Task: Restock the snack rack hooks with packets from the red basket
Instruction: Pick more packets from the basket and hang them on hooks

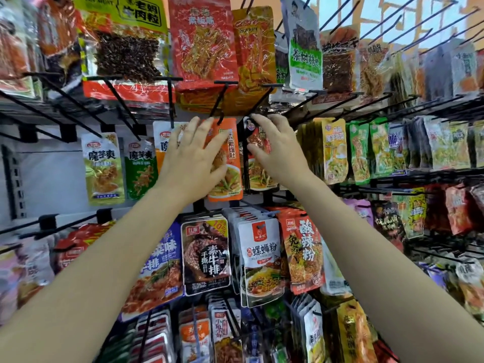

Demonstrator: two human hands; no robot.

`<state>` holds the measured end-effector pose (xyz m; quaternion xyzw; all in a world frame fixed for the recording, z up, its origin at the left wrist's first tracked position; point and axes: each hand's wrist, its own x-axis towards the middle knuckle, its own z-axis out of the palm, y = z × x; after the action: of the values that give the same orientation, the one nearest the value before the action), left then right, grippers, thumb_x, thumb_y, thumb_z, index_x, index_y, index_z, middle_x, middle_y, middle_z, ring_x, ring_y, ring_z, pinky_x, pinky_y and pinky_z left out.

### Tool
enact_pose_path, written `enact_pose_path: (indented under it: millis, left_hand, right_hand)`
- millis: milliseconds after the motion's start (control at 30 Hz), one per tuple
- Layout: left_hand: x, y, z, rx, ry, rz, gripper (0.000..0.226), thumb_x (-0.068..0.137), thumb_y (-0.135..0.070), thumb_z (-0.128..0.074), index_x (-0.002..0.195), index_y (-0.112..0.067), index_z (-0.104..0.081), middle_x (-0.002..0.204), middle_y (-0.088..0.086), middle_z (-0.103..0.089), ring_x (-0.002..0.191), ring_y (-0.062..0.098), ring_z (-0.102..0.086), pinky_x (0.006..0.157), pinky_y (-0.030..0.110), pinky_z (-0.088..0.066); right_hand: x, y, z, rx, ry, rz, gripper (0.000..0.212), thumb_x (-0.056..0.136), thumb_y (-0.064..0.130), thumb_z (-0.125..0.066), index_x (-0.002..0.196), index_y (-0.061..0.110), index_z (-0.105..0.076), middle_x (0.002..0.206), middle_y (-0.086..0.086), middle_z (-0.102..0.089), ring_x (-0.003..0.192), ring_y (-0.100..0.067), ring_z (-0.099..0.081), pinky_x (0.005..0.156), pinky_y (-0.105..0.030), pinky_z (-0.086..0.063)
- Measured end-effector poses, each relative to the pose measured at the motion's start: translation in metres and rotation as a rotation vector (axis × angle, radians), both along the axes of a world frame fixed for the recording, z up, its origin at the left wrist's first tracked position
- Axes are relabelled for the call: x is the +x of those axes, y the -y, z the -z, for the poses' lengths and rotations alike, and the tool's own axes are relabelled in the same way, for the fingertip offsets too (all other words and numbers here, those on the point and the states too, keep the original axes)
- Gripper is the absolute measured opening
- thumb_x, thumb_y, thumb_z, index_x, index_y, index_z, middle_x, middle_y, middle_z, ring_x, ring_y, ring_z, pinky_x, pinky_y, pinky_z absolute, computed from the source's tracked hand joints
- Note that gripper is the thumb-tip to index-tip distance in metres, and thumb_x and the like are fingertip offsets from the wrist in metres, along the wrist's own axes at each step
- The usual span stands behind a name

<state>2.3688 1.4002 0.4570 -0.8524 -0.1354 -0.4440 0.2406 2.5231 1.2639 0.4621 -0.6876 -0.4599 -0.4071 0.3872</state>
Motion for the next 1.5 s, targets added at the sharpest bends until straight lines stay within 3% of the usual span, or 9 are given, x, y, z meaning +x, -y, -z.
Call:
enact_pose_path:
  millis: [233, 367, 533, 700, 867, 1000, 1133, 1300, 1500]
  left_hand:
    - [-0.01, 0.012, 0.001, -0.099, -0.022, 0.029, 0.063, 0.102, -0.052, -0.042, 0.159, -0.03, -0.026, 0.167, 0.006, -0.017, 0.154, 0.028, -0.009, 0.123, 0.05, -0.008]
    - [-0.016, 0.05, 0.025, -0.135, 0.172, 0.415, 0.048, 0.1, -0.043, -0.047, 0.14, -0.017, -0.055, 0.144, 0.009, -0.052, 0.135, 0.029, -0.043, 0.113, 0.048, -0.032]
    - [0.03, 0.122, 0.114, -0.128, 0.101, 0.821, 0.036, 0.101, -0.03, -0.051, 0.125, -0.009, -0.065, 0.128, 0.011, -0.062, 0.123, 0.03, -0.054, 0.104, 0.044, -0.04]
    - [0.091, 0.185, 0.257, -0.33, -0.268, 0.964, 0.04, 0.099, -0.036, -0.049, 0.125, -0.01, -0.066, 0.13, 0.011, -0.06, 0.122, 0.027, -0.051, 0.105, 0.043, -0.037]
    - [0.123, 0.231, 0.414, -0.484, -0.828, 0.918, 0.055, 0.097, -0.045, -0.042, 0.13, -0.007, -0.062, 0.138, 0.015, -0.058, 0.129, 0.036, -0.054, 0.107, 0.053, -0.043]
    - [0.111, 0.256, 0.518, -0.628, -1.174, 0.819, 0.073, 0.095, -0.054, -0.039, 0.156, -0.015, -0.034, 0.165, 0.007, -0.027, 0.152, 0.026, -0.027, 0.122, 0.048, -0.026]
    - [0.092, 0.26, 0.574, -0.647, -1.35, 0.74, 0.077, 0.104, -0.046, -0.046, 0.162, -0.024, -0.001, 0.169, -0.008, 0.006, 0.157, 0.014, -0.003, 0.126, 0.043, -0.016]
    - [0.082, 0.258, 0.593, -0.679, -1.322, 0.736, 0.084, 0.102, -0.045, -0.051, 0.162, -0.027, 0.004, 0.169, -0.012, 0.012, 0.156, 0.016, -0.01, 0.123, 0.042, -0.027]
    - [0.078, 0.257, 0.593, -0.715, -1.302, 0.763, 0.082, 0.102, -0.043, -0.051, 0.163, -0.025, 0.0, 0.169, -0.013, 0.01, 0.155, 0.015, -0.011, 0.122, 0.04, -0.025]
  right_hand:
    - [-0.003, 0.013, 0.002, -0.047, -0.044, -0.005, 0.052, 0.099, 0.039, -0.059, 0.147, 0.027, -0.046, 0.148, -0.006, -0.04, 0.135, -0.025, -0.041, 0.106, -0.039, -0.043]
    - [-0.021, 0.067, 0.032, 0.106, -0.015, -0.086, 0.042, 0.099, 0.034, -0.06, 0.139, 0.02, -0.055, 0.129, 0.002, -0.05, 0.117, -0.011, -0.046, 0.093, -0.012, -0.033]
    - [-0.026, 0.165, 0.132, 0.154, -0.089, 0.071, 0.034, 0.101, 0.029, -0.058, 0.133, 0.017, -0.059, 0.125, 0.001, -0.057, 0.115, -0.011, -0.052, 0.095, -0.017, -0.039]
    - [-0.011, 0.26, 0.283, 0.051, -0.462, 0.309, 0.034, 0.098, 0.024, -0.064, 0.128, 0.008, -0.062, 0.122, -0.01, -0.062, 0.115, -0.018, -0.051, 0.095, 0.001, -0.023]
    - [-0.024, 0.331, 0.446, 0.016, -0.938, 0.504, 0.041, 0.089, 0.023, -0.072, 0.123, 0.001, -0.064, 0.116, -0.015, -0.065, 0.108, -0.033, -0.061, 0.094, -0.035, -0.044]
    - [-0.057, 0.369, 0.557, -0.031, -1.34, 0.625, 0.038, 0.091, 0.02, -0.073, 0.121, 0.0, -0.062, 0.118, -0.02, -0.064, 0.11, -0.035, -0.061, 0.093, -0.041, -0.044]
    - [-0.074, 0.377, 0.618, -0.149, -1.563, 0.676, 0.052, 0.094, 0.035, -0.068, 0.138, 0.013, -0.051, 0.132, -0.008, -0.061, 0.113, -0.026, -0.062, 0.101, -0.047, -0.047]
    - [-0.08, 0.37, 0.656, -0.241, -1.876, 0.782, 0.066, 0.096, 0.029, -0.067, 0.144, -0.001, -0.033, 0.143, -0.022, -0.044, 0.117, -0.035, -0.056, 0.087, -0.039, -0.048]
    - [-0.086, 0.351, 0.673, 0.134, -2.062, 0.737, 0.057, 0.088, 0.023, -0.077, 0.126, 0.0, -0.04, 0.123, -0.014, -0.056, 0.102, -0.026, -0.058, 0.085, -0.038, -0.05]
